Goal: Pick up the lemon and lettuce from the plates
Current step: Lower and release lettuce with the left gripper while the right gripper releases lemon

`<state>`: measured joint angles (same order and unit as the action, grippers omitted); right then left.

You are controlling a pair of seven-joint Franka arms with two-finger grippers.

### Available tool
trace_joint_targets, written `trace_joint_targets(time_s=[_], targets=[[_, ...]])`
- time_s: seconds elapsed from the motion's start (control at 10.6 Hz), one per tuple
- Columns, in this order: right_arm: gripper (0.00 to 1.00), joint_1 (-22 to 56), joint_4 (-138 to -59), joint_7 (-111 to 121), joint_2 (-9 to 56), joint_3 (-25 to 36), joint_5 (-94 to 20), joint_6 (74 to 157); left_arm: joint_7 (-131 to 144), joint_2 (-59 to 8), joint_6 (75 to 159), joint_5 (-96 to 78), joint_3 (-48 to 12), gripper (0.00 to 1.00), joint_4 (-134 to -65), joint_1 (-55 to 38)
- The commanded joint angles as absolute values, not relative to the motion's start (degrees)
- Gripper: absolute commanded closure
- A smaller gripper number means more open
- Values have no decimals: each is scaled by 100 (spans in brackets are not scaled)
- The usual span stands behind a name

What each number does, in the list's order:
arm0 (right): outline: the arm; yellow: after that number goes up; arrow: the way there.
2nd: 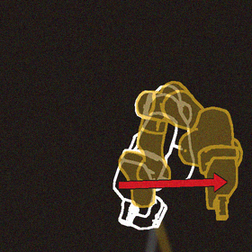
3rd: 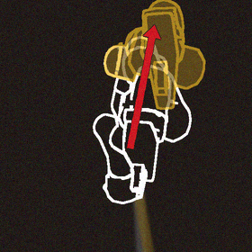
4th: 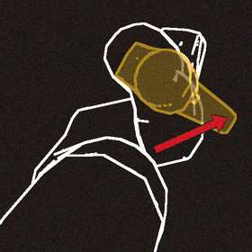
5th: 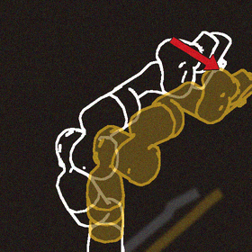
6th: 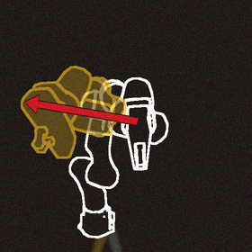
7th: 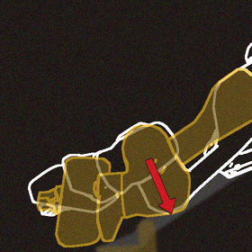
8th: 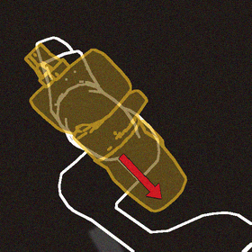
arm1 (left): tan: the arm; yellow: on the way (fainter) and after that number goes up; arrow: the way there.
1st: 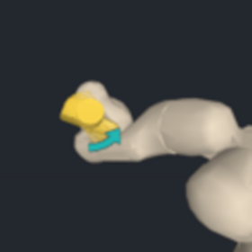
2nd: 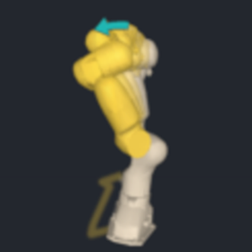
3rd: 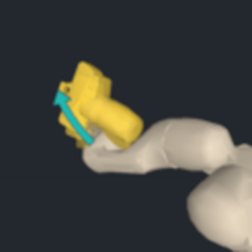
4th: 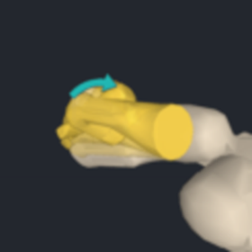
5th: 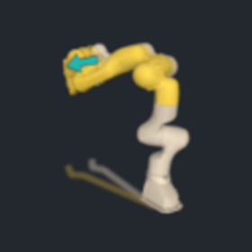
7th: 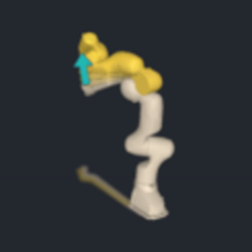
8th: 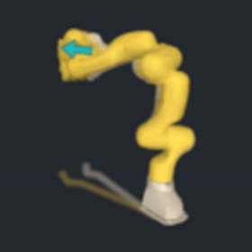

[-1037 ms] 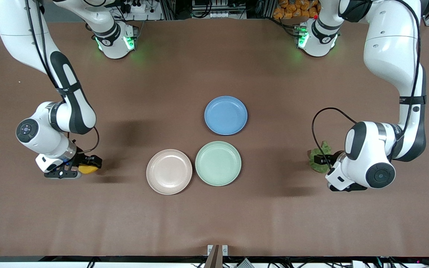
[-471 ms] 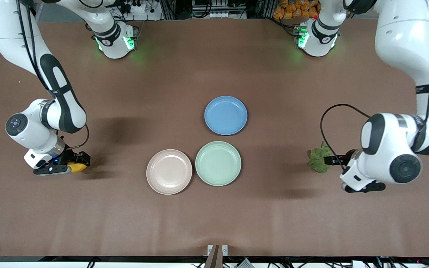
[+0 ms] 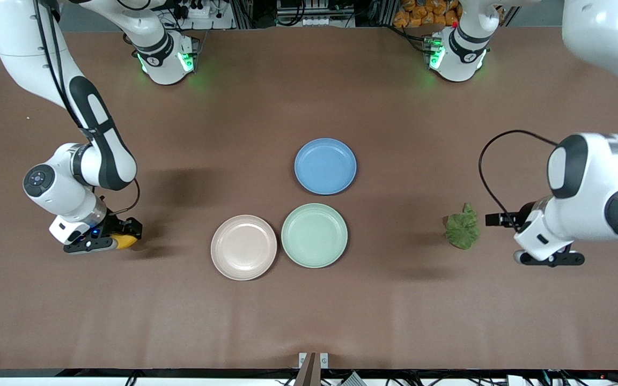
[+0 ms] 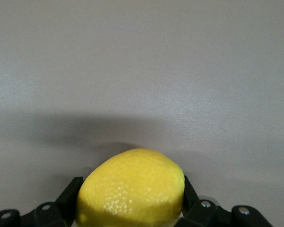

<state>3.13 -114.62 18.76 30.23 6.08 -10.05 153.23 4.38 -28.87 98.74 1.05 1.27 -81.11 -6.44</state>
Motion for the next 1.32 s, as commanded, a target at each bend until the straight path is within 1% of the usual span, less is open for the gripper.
trace_joint_targets(time_s=[0.0, 0.28, 0.47, 0.57, 0.85, 1.04, 1.23], targets=[[1, 343, -11610, 2021, 2900, 606, -1125, 15398, 316, -1673, 10055, 105, 62, 0, -9191, -615], [0, 351, -11619, 2004, 2883, 606, -1125, 15399, 316, -916, 10002, 97, 62, 0, -9605, -659], [0, 352, -11680, 2013, 2804, 615, -1116, 15355, 334, -521, 9723, 97, 62, 0, -9615, -668], [0, 352, -11872, 2021, 2699, 615, -1116, 15407, 334, -345, 9555, 97, 62, 0, -9607, -659], [0, 247, -12330, 2214, 2392, 659, -1072, 15486, 334, 16, 9247, -105, 105, 0, -9528, -668], [0, 150, -12445, 2399, 2251, 650, -1081, 15486, 334, 62, 8870, -105, 105, 0, -9178, -694], [0, 245, -12533, 2338, 2145, 650, -1081, 15486, 334, 184, 8772, -79, 123, 0, -9027, -686]])
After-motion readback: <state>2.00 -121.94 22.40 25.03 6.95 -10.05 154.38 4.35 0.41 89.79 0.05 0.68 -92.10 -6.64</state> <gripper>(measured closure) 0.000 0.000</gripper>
